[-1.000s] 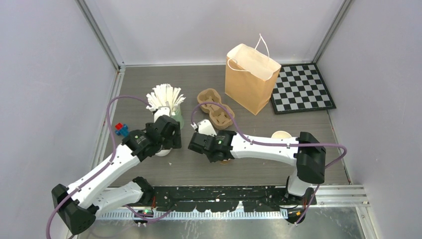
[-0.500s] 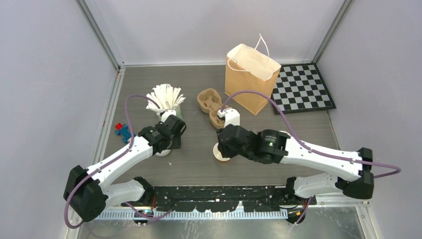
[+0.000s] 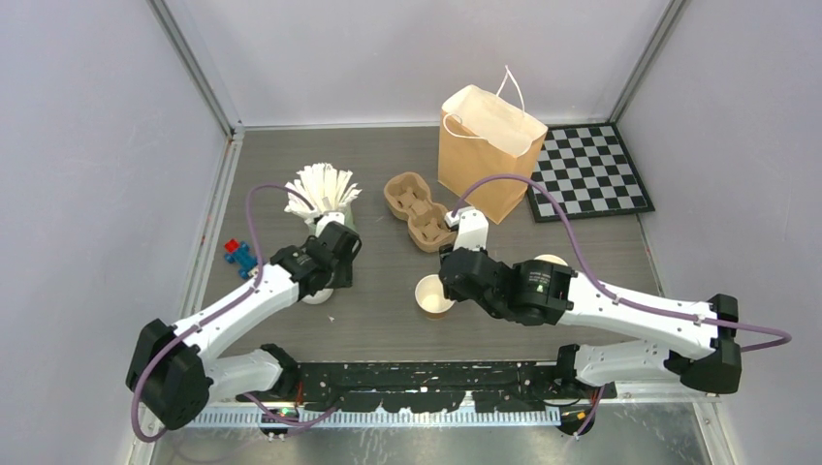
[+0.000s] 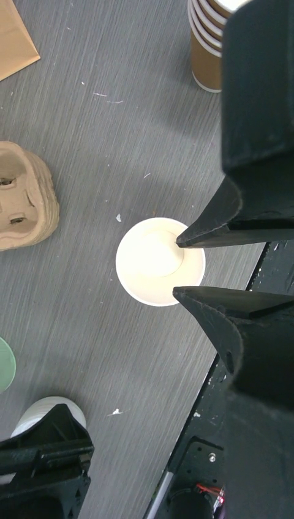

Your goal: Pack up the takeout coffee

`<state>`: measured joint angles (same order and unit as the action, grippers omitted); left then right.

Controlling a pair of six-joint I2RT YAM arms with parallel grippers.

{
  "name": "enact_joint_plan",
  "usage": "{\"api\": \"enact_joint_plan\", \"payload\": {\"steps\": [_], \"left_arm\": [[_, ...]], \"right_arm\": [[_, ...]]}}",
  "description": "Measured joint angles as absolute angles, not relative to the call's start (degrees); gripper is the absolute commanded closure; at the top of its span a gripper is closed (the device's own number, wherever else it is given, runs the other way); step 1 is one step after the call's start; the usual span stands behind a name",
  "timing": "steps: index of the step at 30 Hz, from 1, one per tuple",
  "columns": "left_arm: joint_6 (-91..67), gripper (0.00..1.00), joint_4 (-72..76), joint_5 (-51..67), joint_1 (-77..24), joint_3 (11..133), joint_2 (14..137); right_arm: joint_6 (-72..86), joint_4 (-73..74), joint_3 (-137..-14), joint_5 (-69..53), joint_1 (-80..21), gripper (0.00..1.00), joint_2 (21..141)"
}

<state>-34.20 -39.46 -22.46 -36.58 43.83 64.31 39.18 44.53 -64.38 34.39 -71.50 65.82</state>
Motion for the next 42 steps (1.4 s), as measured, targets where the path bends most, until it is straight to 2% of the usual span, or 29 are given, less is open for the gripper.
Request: {"api": "enact_joint_plan", "payload": {"steps": [8,13,20,32,42], "left_arm": [[-33.45,0.62,-38.81,-24.71,-35.44,44.03,70.52],[-32.95,0.75,-37.80,-24.88,-35.07,44.03,70.78],[-32.69,0.81,-37.47,-24.84,-34.74,44.03,71.05],[-32.71,0.88,-37.43,-24.60,-34.33,44.01,71.05],[-32.73,0.87,-36.75,-24.47,-33.98,43.66,71.11]], "right_arm": [[39.38,43.79,-63.18,34.68,-71.50,0.65,62.70],[39.46,44.07,-62.57,34.79,-71.50,0.66,60.93],[39.64,44.69,-62.02,35.14,-71.50,0.66,60.34],[40.69,45.01,-61.10,35.14,-71.50,0.66,60.27],[40.91,45.10,-60.82,35.18,-71.50,0.66,59.00]]}}
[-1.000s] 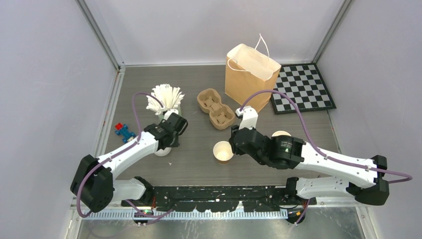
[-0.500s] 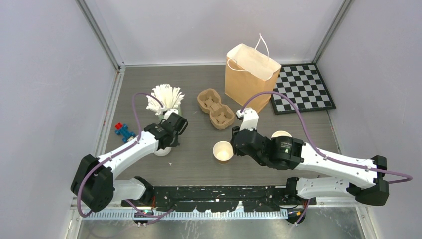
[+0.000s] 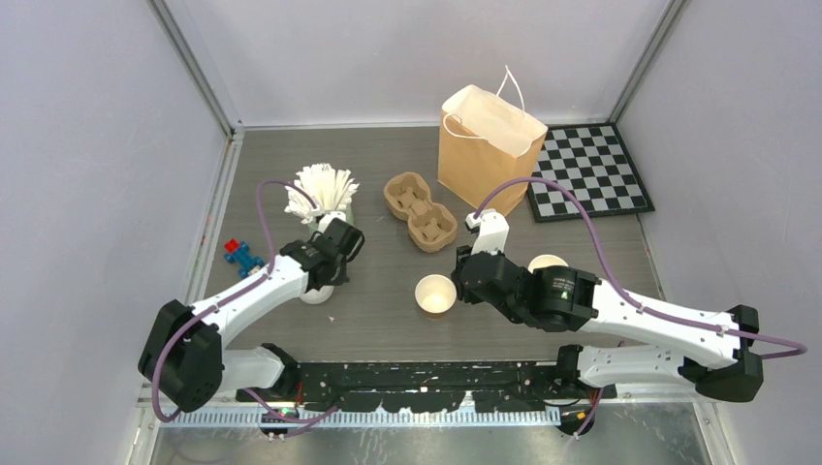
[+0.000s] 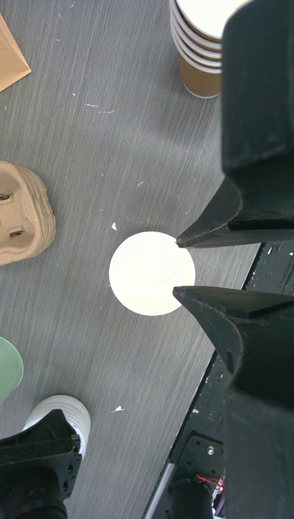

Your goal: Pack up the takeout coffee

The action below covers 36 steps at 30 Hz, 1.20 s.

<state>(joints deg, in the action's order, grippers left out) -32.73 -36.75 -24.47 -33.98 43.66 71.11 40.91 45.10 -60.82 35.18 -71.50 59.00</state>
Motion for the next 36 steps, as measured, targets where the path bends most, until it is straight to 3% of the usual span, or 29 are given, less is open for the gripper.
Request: {"api": "enact_joint_plan", "payload": {"steps": [8,34,36], "left_arm": [[-32.77,1.00,-36.21,-24.45,-33.71,43.66,71.55],[-33.08,1.00,-44.82,-18.13,-33.71,48.38,66.98],[-32.93,0.89,-44.91,-17.98,-33.71,48.38,67.00]], "right_arm": [[40.95,45.28,-60.80,35.35,-71.50,0.66,58.72],[41.15,45.41,-60.29,35.46,-71.50,0.66,59.13],[41.15,45.25,-60.29,35.40,-71.50,0.66,59.31]]}}
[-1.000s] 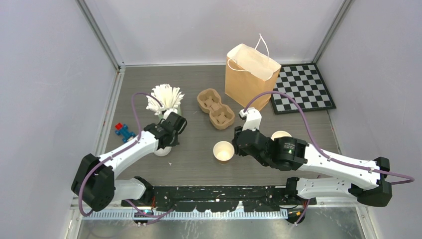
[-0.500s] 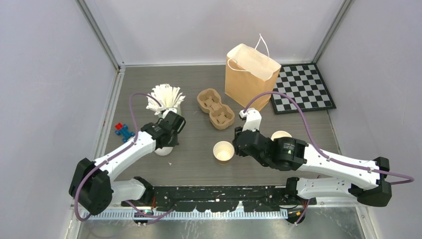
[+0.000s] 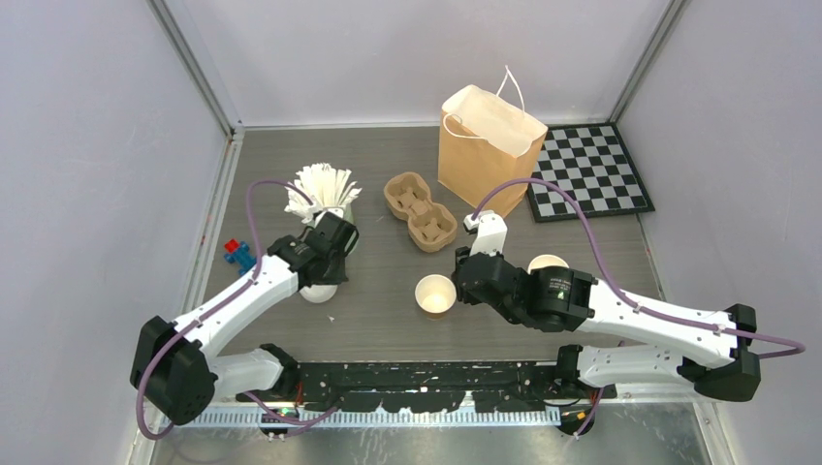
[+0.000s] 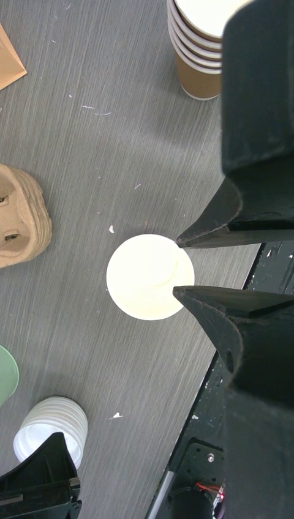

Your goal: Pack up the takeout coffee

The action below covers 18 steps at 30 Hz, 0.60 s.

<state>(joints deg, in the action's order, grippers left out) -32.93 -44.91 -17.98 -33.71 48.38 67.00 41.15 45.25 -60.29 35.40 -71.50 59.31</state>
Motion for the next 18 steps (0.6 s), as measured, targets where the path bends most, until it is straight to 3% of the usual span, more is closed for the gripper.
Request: {"api": "enact_joint_plan", "payload": {"steps": [2,6,18], "left_arm": [[-32.62,0.81,-44.88,-18.22,-33.71,48.38,67.18],[-32.51,0.74,-44.75,-19.33,-33.71,48.38,68.95],[-31.94,0.80,-41.65,-20.36,-33.52,47.51,71.48]], "right_arm": [[41.15,45.10,-60.29,35.27,-71.50,0.66,59.40],[41.15,44.69,-60.29,34.85,-71.50,0.66,59.40],[41.15,44.62,-60.29,34.44,-71.50,0.66,59.59]]}}
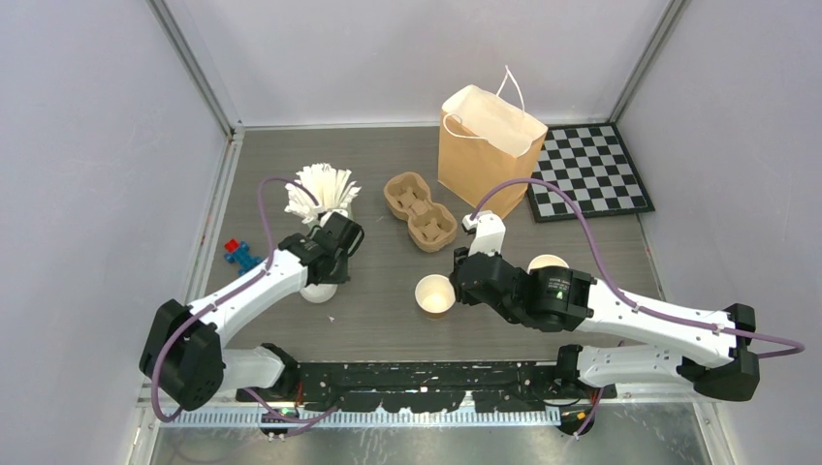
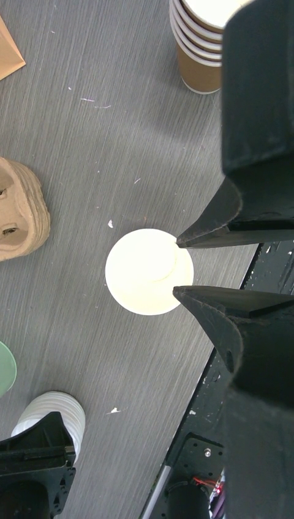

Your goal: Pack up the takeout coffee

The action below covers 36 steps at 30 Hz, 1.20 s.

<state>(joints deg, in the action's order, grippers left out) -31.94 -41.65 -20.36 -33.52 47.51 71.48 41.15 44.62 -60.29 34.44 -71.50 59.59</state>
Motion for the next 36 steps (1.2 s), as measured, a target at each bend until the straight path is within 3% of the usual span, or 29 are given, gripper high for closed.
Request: {"api": "enact_joint_plan", "payload": {"steps": [13,36], "left_arm": [[-31.92,0.93,-40.45,-19.99,-32.80,46.78,72.40],[-32.05,0.86,-40.53,-14.48,-30.39,46.78,71.57]], "right_arm": [[41.58,44.80,-59.94,34.44,-71.50,0.66,59.07],[42.24,44.91,-59.66,34.37,-71.50,0.66,58.87]]}}
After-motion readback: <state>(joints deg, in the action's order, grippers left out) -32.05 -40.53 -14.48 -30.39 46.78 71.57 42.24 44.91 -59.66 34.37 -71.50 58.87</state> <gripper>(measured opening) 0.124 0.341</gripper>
